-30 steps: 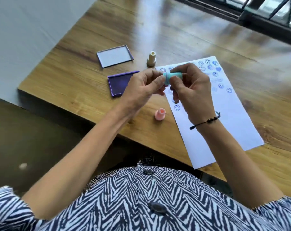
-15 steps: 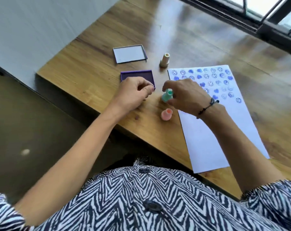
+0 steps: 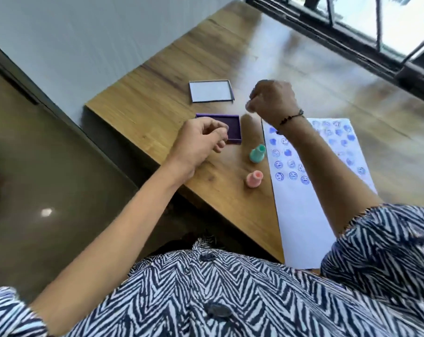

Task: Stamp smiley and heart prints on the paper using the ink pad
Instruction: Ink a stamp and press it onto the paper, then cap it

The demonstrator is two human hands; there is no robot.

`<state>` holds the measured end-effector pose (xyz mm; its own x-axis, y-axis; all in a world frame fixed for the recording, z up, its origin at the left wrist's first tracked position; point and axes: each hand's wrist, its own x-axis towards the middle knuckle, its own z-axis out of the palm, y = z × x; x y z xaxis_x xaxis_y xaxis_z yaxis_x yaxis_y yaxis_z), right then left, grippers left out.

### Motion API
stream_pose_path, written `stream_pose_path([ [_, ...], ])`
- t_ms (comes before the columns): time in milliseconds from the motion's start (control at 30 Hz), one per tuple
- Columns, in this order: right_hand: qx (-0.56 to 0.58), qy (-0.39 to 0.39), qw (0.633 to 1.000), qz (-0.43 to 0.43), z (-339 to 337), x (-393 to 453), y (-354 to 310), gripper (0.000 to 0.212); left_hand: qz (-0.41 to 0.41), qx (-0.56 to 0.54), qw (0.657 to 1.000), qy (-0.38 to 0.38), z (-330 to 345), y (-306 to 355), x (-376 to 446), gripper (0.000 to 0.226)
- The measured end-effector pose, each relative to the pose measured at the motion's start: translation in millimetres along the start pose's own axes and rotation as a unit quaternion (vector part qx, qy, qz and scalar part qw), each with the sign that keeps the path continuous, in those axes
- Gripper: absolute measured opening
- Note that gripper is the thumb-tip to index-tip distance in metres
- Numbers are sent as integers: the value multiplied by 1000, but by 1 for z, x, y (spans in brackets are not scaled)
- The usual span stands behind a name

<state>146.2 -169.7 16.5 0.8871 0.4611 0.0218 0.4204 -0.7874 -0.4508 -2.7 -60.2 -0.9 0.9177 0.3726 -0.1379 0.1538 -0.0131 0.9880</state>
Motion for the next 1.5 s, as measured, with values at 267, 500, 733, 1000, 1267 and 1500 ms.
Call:
stream_pose_path([
  [267, 391, -144, 909, 1, -2, -54, -40, 20, 23, -64, 996, 51, -14, 0, -2, 1],
  [500, 431, -116, 894, 41, 8, -63, -49, 17, -1, -109, 993, 40, -20, 0, -6, 10],
  [733, 352, -74, 933, -20, 14, -50, -67, 21, -50, -211, 973, 76, -27, 10, -6, 16],
  [1000, 192, 60, 970, -140, -14, -26, -71, 16, -147, -361, 917, 82, -33, 2, 1, 37],
  [1267, -114, -73, 963, -232, 31, -31, -61, 21, -133, -291, 945, 71, -26, -11, -5, 17],
  [1500, -86, -58, 966, -236, 31, -31, -61, 17, -137, -277, 948, 75, -25, -13, -5, 15],
])
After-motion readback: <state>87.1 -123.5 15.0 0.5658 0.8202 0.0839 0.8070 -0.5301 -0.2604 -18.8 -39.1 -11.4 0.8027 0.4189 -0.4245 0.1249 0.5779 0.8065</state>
